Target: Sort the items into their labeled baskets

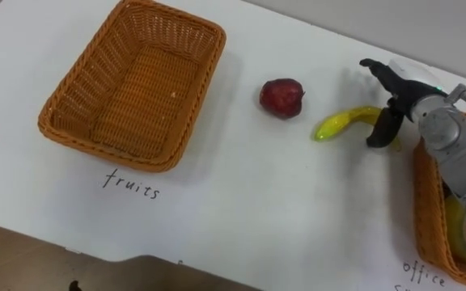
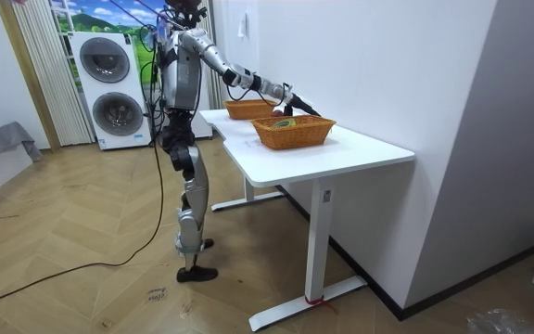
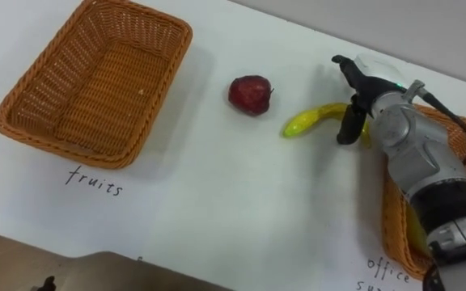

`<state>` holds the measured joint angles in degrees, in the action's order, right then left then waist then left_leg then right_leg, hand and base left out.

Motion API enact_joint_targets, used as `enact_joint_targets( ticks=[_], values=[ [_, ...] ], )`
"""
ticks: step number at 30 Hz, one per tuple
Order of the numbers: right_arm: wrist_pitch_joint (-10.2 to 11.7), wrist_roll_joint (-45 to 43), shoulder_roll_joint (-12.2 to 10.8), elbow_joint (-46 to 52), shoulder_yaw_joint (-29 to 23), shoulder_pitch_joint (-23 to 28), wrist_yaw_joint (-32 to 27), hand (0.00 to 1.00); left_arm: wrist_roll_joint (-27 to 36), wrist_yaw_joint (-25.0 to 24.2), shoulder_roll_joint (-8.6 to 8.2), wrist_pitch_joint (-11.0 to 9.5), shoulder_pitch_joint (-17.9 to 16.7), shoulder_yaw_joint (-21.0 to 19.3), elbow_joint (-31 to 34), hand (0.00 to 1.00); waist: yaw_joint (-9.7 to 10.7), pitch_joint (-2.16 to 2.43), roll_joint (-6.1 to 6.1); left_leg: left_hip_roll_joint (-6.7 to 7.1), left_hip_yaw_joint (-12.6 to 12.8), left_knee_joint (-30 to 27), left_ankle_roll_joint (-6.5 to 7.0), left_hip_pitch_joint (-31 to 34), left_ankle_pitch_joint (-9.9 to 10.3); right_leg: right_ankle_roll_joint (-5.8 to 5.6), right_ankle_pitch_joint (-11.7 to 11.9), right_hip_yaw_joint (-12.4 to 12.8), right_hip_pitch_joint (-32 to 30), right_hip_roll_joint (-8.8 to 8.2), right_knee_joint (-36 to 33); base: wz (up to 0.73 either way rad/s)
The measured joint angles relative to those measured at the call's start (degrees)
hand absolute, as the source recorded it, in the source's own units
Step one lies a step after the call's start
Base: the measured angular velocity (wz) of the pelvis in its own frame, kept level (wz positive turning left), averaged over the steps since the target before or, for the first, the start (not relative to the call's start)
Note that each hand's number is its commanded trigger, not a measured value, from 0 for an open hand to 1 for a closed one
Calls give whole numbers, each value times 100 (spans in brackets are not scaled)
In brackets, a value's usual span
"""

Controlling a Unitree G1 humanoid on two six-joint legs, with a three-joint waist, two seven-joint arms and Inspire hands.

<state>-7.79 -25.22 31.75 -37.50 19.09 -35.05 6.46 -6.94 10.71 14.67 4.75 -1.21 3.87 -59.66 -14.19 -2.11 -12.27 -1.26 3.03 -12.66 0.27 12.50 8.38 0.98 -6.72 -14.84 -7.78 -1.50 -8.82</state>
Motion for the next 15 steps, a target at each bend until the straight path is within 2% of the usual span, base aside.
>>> enact_joint_targets(
  ticks=[7,15],
  values=[
    [14,-14,20,12,0,-9,152,0,-8,-10,14,3,16,206,0,0,7,5,-8,3,-16,-2,0,1,0,2,1,-35,5,-4,0,0],
    [14,-17,25,2,6,-37,306,0,-8,-28,20,3,74,207,-1,0,32,6,-12,5,-45,-2,0,2,0,2,1,-97,17,-6,0,1]
  ],
)
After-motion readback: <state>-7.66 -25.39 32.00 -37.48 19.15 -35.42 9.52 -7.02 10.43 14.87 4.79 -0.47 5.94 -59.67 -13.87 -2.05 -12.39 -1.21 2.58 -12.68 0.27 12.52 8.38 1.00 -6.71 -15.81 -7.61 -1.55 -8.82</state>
